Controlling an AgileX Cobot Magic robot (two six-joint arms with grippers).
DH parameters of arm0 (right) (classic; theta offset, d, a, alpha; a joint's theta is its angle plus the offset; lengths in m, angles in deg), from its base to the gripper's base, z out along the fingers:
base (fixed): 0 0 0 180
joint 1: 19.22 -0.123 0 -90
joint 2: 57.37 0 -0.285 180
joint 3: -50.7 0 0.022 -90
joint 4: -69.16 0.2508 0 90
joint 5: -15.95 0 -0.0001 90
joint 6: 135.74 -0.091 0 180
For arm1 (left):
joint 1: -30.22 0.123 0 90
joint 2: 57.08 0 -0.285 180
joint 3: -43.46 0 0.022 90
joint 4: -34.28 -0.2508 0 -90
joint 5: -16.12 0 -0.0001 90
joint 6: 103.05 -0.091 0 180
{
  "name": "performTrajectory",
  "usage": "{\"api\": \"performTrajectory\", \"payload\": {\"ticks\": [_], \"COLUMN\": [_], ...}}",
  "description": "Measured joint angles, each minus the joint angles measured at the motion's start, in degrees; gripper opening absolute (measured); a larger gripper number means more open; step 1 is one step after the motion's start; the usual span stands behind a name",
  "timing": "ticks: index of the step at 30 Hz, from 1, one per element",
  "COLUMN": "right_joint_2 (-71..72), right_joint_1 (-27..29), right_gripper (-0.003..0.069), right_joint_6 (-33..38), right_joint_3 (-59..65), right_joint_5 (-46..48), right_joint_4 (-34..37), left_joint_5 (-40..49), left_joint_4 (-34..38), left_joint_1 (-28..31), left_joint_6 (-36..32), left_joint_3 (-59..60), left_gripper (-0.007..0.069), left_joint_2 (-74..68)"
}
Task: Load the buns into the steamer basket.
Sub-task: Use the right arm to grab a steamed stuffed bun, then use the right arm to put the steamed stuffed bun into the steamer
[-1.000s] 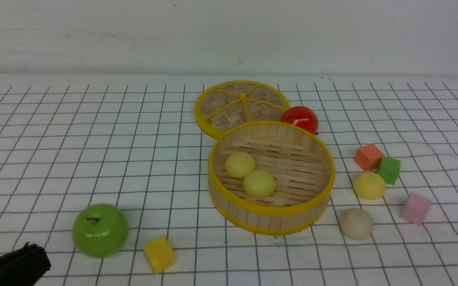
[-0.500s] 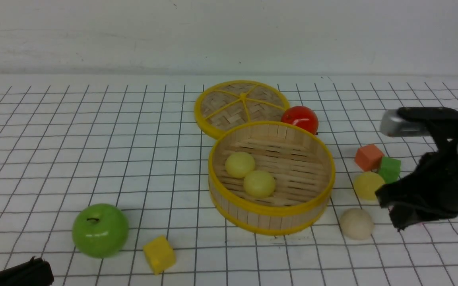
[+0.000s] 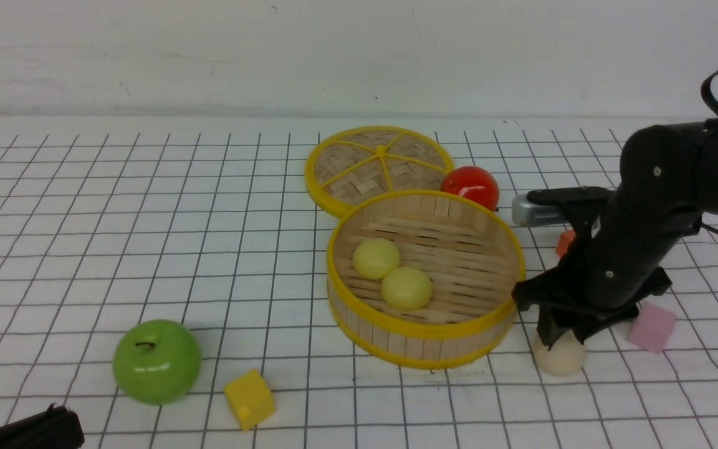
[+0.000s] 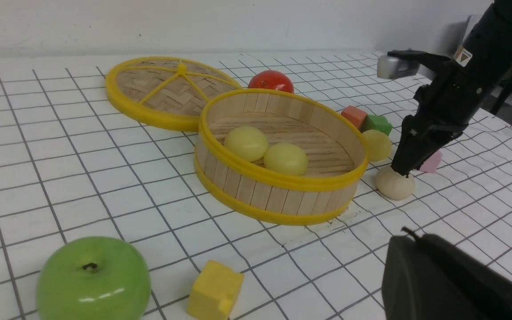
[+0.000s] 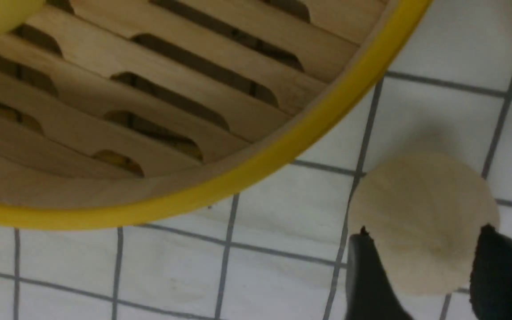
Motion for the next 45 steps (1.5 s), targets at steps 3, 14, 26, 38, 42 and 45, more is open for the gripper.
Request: {"api": "performTrajectory", "payload": {"ticks": [3, 14, 26, 38, 42, 45], "right_joint_2": [-0.3, -3.4, -0.7, 9.1, 1.6, -3.9], "right_joint_1": [-0.1, -0.1, -0.1, -5.7, -6.8, -6.9], "right_gripper": [0.0316, 0.0246, 0.0005, 0.0017, 0.0023, 0.0046], "right_joint_6": [-0.6, -1.4, 0.6, 2.7, 2.7, 2.7], "right_joint_3": [-0.1, -0.2, -0.4, -5.8, -7.9, -9.3], "right_joint_5": [-1.2, -1.9, 2.6, -6.0, -10.0, -10.3], "right_joint_4": [-0.3, -2.6, -2.7, 2.5, 2.0, 0.0], "left_joint_5": [0.0, 0.0, 0.0, 0.0, 0.0, 0.0], "left_joint_4": [0.0, 0.0, 0.0, 0.0, 0.0, 0.0], "left_joint_1": [0.0, 0.0, 0.0, 0.0, 0.0, 0.0], "left_joint_6": [0.0, 0.0, 0.0, 0.0, 0.0, 0.0], "left_joint_3": [0.0, 0.0, 0.0, 0.0, 0.0, 0.0], "left_gripper": [-0.0013, -0.0013, -0.0003, 0.0004, 0.0004, 0.0006], "left_joint_2": [0.0, 0.0, 0.0, 0.0, 0.0, 0.0]}}
